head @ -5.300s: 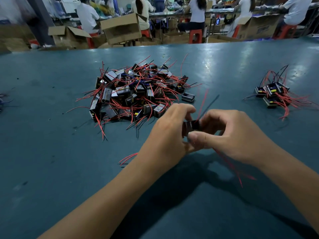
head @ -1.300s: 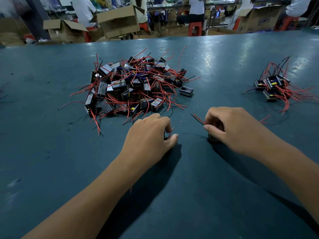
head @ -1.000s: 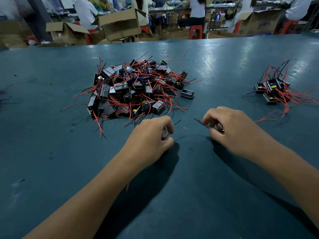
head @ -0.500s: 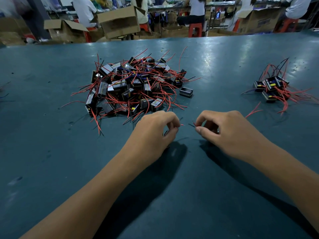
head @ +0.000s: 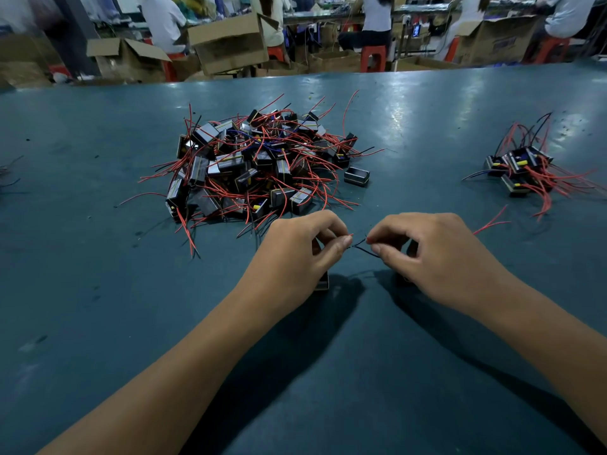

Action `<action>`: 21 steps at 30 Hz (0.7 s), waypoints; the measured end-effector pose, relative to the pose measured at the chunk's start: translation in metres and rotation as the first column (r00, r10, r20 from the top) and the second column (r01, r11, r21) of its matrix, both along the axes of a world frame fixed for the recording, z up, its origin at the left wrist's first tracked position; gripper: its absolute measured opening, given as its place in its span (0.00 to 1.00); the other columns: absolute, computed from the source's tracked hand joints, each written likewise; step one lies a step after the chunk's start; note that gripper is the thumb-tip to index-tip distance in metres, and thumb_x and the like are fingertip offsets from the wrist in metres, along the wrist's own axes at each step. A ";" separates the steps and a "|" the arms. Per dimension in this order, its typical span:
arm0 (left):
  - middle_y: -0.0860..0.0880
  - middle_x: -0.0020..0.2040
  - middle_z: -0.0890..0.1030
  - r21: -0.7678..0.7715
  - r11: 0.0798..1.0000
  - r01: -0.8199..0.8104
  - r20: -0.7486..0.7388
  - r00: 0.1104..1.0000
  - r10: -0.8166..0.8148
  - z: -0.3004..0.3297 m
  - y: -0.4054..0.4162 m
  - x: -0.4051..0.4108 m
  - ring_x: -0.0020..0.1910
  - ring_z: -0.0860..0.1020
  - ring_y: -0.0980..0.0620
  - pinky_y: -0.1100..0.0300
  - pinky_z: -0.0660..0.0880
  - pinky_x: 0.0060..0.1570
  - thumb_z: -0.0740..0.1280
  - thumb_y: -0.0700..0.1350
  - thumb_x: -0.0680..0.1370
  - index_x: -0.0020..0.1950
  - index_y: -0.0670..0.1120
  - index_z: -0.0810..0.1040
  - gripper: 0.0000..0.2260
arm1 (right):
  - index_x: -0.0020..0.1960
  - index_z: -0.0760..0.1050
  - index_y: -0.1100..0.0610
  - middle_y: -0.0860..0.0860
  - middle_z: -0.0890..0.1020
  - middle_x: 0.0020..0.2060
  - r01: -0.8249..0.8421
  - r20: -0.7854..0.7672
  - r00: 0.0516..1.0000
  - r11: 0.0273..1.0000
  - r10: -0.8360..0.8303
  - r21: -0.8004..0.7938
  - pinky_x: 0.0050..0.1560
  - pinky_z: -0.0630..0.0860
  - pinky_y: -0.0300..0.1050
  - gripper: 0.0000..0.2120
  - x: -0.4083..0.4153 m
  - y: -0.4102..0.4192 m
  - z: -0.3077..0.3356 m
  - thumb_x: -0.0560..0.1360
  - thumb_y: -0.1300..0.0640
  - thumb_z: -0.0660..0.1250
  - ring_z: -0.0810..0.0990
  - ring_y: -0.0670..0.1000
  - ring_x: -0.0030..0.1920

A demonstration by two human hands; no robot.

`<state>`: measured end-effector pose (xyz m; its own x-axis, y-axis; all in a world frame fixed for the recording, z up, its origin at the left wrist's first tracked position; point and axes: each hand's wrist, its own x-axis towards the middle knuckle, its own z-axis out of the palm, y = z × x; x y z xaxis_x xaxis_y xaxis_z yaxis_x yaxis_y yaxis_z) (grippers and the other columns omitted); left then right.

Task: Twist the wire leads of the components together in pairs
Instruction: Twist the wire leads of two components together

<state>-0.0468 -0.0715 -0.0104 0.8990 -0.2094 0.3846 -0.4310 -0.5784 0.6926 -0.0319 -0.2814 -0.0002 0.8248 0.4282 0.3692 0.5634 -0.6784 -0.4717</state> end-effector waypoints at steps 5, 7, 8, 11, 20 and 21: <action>0.55 0.35 0.79 0.008 1.000 -0.005 0.023 1.000 0.005 0.000 0.000 0.001 0.30 0.75 0.53 0.62 0.72 0.32 0.70 0.44 0.79 0.44 0.48 0.81 0.04 | 0.44 0.82 0.51 0.42 0.80 0.36 -0.002 0.001 1.000 0.999 0.002 0.046 0.40 0.68 0.27 0.02 0.001 0.002 -0.001 0.76 0.55 0.72 0.78 0.39 0.38; 0.55 0.34 0.79 -0.001 1.000 -0.004 0.020 1.000 0.004 0.000 0.001 0.001 0.29 0.75 0.54 0.62 0.72 0.31 0.71 0.45 0.79 0.44 0.49 0.81 0.05 | 0.44 0.82 0.52 0.41 0.81 0.36 0.003 -0.003 1.000 0.997 -0.002 0.074 0.39 0.68 0.26 0.02 0.000 0.003 -0.001 0.75 0.57 0.72 0.78 0.36 0.37; 0.55 0.34 0.79 -0.010 1.000 0.001 0.014 1.000 -0.001 -0.001 0.001 0.001 0.29 0.75 0.54 0.62 0.72 0.31 0.71 0.45 0.79 0.43 0.49 0.81 0.05 | 0.44 0.82 0.52 0.41 0.81 0.36 0.006 -0.002 1.000 0.996 -0.006 0.086 0.39 0.69 0.25 0.02 0.000 0.003 -0.001 0.75 0.58 0.72 0.78 0.35 0.36; 0.56 0.36 0.81 -0.072 0.994 0.082 -0.046 0.995 -0.086 -0.001 0.002 0.001 0.28 0.74 0.56 0.63 0.71 0.31 0.71 0.46 0.79 0.43 0.51 0.81 0.05 | 0.46 0.82 0.52 0.40 0.82 0.37 0.011 -0.008 1.000 0.994 -0.010 0.104 0.39 0.72 0.28 0.03 0.000 0.004 -0.002 0.75 0.60 0.73 0.79 0.37 0.38; 0.53 0.42 0.86 -0.119 0.977 0.175 -0.176 0.965 -0.195 -0.002 -0.001 0.001 0.29 0.78 0.50 0.59 0.75 0.29 0.68 0.50 0.79 0.45 0.52 0.79 0.05 | 0.43 0.82 0.52 0.50 0.84 0.35 0.103 -0.319 0.947 0.917 0.027 0.385 0.35 0.74 0.34 0.04 0.006 0.004 -0.005 0.75 0.59 0.72 0.84 0.47 0.33; 0.54 0.43 0.86 -0.099 0.984 0.149 -0.169 0.972 -0.165 -0.001 0.000 0.002 0.29 0.79 0.48 0.55 0.76 0.30 0.68 0.51 0.79 0.45 0.52 0.79 0.05 | 0.43 0.82 0.53 0.53 0.84 0.36 0.107 -0.346 0.937 0.896 0.055 0.431 0.36 0.75 0.34 0.03 0.006 0.005 -0.006 0.75 0.60 0.73 0.83 0.47 0.34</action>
<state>-0.0452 -0.0718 -0.0118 0.9127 -0.3266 0.2455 -0.3784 -0.4488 0.8096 -0.0264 -0.2768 -0.0058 0.9416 0.2657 0.2067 0.2974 -0.3688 -0.8806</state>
